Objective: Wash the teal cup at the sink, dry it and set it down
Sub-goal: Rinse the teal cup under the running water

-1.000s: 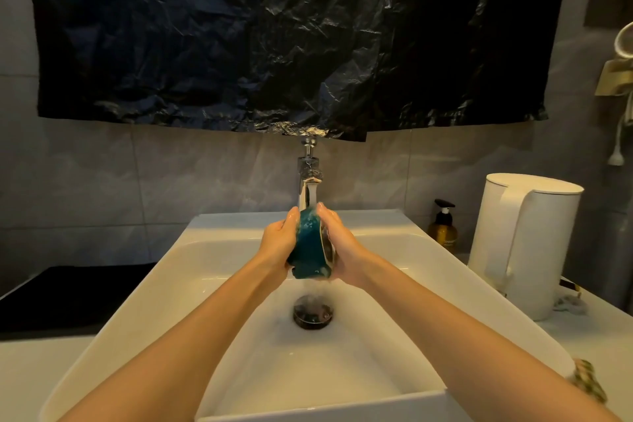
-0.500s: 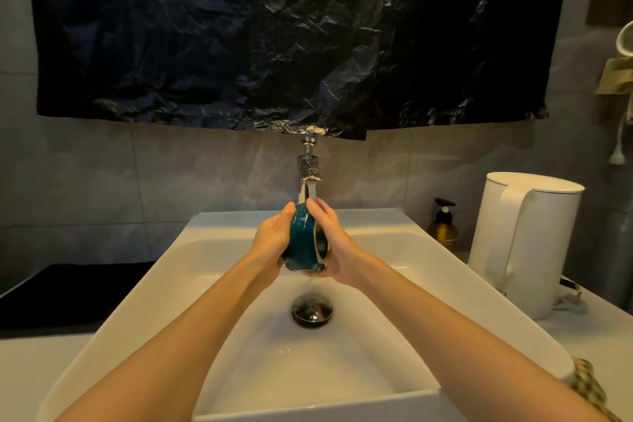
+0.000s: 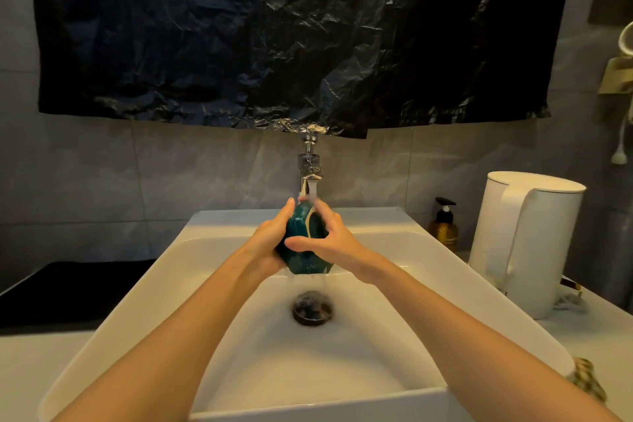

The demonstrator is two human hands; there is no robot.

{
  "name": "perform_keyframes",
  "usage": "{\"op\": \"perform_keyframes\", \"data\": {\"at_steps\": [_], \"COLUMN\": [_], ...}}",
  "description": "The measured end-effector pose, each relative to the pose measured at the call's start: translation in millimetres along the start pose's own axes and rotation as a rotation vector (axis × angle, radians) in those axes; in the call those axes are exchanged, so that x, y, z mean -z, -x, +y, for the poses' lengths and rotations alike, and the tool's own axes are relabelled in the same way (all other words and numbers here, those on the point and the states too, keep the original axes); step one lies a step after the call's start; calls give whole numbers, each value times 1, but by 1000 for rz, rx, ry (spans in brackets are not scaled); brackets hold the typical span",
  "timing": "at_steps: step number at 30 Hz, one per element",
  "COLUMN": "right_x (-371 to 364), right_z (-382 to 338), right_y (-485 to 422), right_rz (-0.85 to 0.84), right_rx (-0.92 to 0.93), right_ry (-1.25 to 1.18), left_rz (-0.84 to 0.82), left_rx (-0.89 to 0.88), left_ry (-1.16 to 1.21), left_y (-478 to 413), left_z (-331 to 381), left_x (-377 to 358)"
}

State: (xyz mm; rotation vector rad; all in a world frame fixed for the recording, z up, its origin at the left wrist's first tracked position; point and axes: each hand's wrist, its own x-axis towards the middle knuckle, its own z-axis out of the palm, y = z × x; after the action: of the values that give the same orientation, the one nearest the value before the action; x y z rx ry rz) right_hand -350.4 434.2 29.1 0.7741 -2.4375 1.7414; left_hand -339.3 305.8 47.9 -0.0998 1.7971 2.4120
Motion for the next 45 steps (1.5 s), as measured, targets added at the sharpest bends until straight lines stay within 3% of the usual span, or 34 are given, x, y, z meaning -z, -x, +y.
{"op": "perform_keyframes", "data": {"at_steps": [8,11,15,18,23,27,32,36,41,45], "right_x": [-18,-17,-11,-6,-6,-3,-5,-4,-7,-6], "right_z": [2,4,0,-2,-3,-5,-4,-7,-6,-9], "right_y": [-7,-14,-11,-11,-7,-11,-9,-12,-10,-14], "right_rz": [88,68,75,133,10,106,19,110,39,226], "right_rx": [-98,-229,-264,-272,-264,-284,-260,-311,-268,-376], "right_ry": [-91,-247,-262,-267,-270,-378,-283,-416,-319,-445], "left_rz": [69,130,155,165,152,157,158,136,145,126], "left_rx": [-46,-78,-87,-67,-96,-116,-117,-129,-127,-142], "left_ry": [27,-80,-136,-117,-158,-145,-161,-146,-169,-173], "left_y": [-3,-8,-10,-9,-10,-11,-12,-12,-11,-10], "left_z": [-6,-12,-14,-12,-12,-14,-13,-13,-13,-13], "left_x": [-6,-8,-8,-8,-3,-7,-4,-4,-2,-6]}}
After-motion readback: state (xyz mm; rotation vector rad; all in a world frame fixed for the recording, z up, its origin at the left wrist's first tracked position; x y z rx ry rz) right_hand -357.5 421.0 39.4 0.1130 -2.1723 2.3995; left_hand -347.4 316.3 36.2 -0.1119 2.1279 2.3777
